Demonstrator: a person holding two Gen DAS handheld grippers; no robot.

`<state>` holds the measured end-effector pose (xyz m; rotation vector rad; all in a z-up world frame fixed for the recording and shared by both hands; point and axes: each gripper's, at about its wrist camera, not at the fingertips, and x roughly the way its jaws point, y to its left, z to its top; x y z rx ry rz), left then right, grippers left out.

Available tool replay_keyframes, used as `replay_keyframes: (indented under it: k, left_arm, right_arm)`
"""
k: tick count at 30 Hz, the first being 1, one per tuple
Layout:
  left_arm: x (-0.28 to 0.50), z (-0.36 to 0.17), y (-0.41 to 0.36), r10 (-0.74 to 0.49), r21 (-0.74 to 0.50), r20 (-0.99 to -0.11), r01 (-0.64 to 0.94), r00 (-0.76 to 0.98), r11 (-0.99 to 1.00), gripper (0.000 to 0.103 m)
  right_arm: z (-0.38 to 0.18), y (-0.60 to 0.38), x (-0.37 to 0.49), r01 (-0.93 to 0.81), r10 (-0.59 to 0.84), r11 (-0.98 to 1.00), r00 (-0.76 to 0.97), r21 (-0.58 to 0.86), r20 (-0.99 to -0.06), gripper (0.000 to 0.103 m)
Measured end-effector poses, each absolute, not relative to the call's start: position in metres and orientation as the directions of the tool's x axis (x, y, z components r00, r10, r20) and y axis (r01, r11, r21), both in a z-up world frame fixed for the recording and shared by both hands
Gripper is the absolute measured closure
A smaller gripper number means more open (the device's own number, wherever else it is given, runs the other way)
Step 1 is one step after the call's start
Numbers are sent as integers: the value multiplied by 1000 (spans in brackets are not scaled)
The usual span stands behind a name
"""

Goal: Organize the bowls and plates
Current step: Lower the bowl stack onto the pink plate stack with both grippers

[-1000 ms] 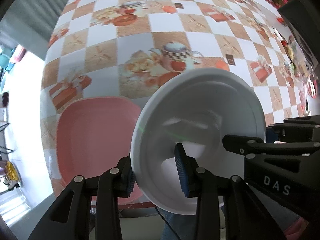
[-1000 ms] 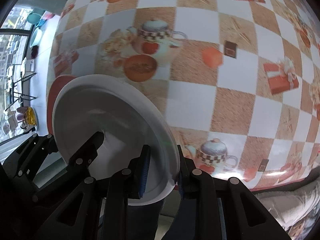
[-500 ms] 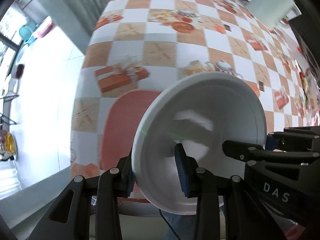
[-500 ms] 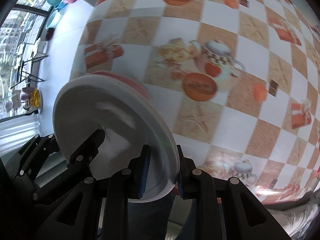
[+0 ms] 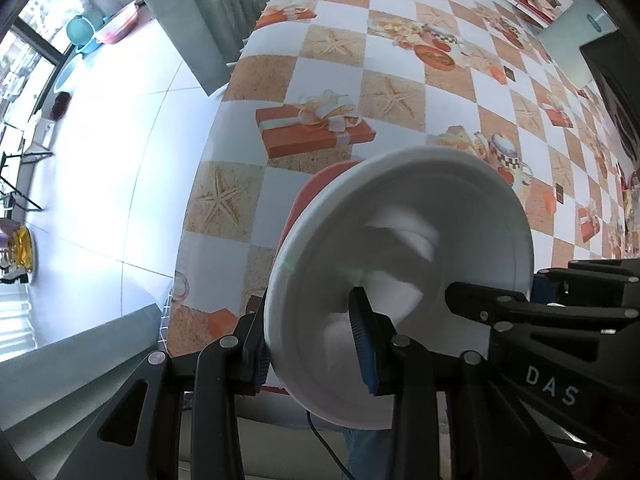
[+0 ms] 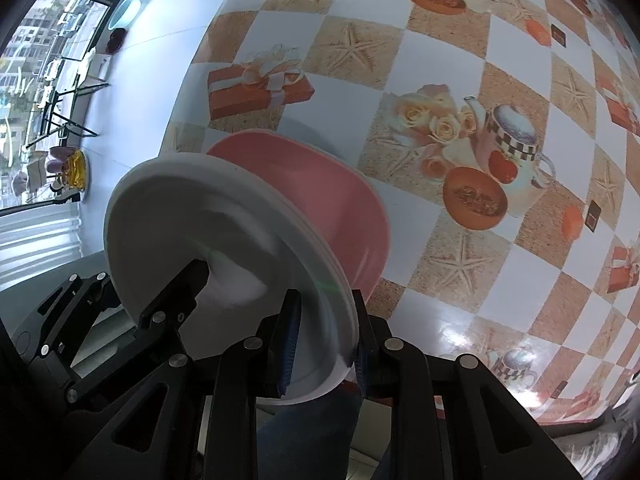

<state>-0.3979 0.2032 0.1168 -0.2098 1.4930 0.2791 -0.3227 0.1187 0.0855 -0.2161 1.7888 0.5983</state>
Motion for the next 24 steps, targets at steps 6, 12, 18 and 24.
replay_keyframes:
  k: [6, 12, 18, 24]
  left_arm:
    - [-398, 117, 203, 67, 39, -995, -306, 81, 951, 60]
    - [-404, 129, 213, 114, 60, -984, -352, 136, 934, 29]
    - [-409, 133, 220, 109, 70, -990, -359, 91, 931, 22]
    - [-413, 161, 208, 173, 117, -973, -323, 151, 939, 21]
  right_arm:
    - [85, 116, -322, -439, 162, 850, -308, 291, -937, 76]
    - [94, 102, -316, -463, 124, 856, -251, 231, -960, 50]
    - [119, 88, -311, -494, 130, 845, -180, 204, -975, 2]
    - [152, 89, -316, -546, 159, 810, -142, 211, -977, 2]
